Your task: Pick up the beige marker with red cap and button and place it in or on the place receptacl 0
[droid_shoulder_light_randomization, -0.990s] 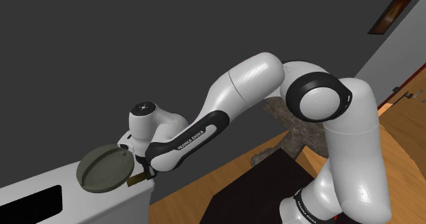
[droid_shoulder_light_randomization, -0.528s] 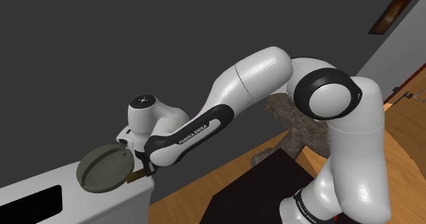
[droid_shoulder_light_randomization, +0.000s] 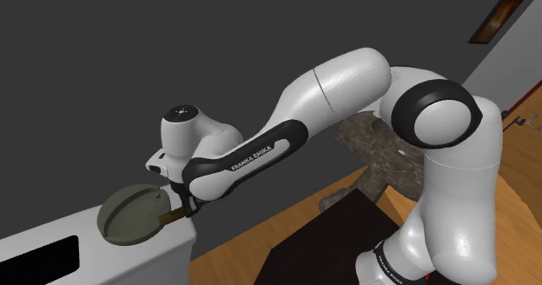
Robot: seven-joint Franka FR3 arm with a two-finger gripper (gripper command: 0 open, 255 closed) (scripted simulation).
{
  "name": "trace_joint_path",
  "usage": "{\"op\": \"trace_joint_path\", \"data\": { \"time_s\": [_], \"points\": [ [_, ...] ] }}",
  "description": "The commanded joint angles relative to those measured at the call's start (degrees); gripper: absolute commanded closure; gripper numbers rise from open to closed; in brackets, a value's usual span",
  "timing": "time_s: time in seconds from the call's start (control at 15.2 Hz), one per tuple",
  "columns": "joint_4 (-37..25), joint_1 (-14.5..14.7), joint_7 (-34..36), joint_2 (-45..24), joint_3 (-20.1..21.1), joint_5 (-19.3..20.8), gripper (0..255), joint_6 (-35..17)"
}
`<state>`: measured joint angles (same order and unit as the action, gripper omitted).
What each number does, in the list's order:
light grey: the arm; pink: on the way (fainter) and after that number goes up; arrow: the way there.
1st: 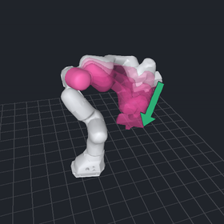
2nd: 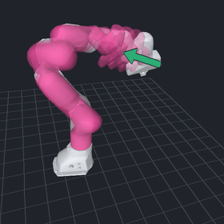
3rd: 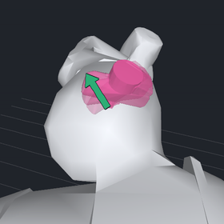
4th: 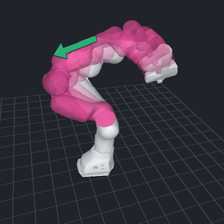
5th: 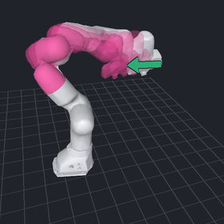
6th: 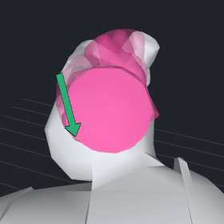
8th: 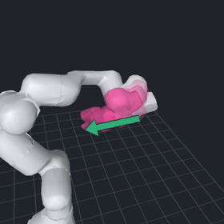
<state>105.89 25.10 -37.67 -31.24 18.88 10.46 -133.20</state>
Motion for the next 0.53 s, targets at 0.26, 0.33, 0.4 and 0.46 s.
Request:
{"op": "trace_joint_path", "data": {
  "time_s": [0.26,0.33,0.4,0.46],
  "points": [
    [-0.3,-0.6,-0.6,3.1,0.8,-1.2,255,3.3],
    [-0.4,-0.6,-0.7,3.4,0.9,-1.4,255,3.7],
    [-3.8,0.0,-0.4,1.4,0.7,-0.9,255,5.2],
    [-7.3,0.7,-0.2,-0.7,0.4,-0.5,255,6.7]
  ]
}}
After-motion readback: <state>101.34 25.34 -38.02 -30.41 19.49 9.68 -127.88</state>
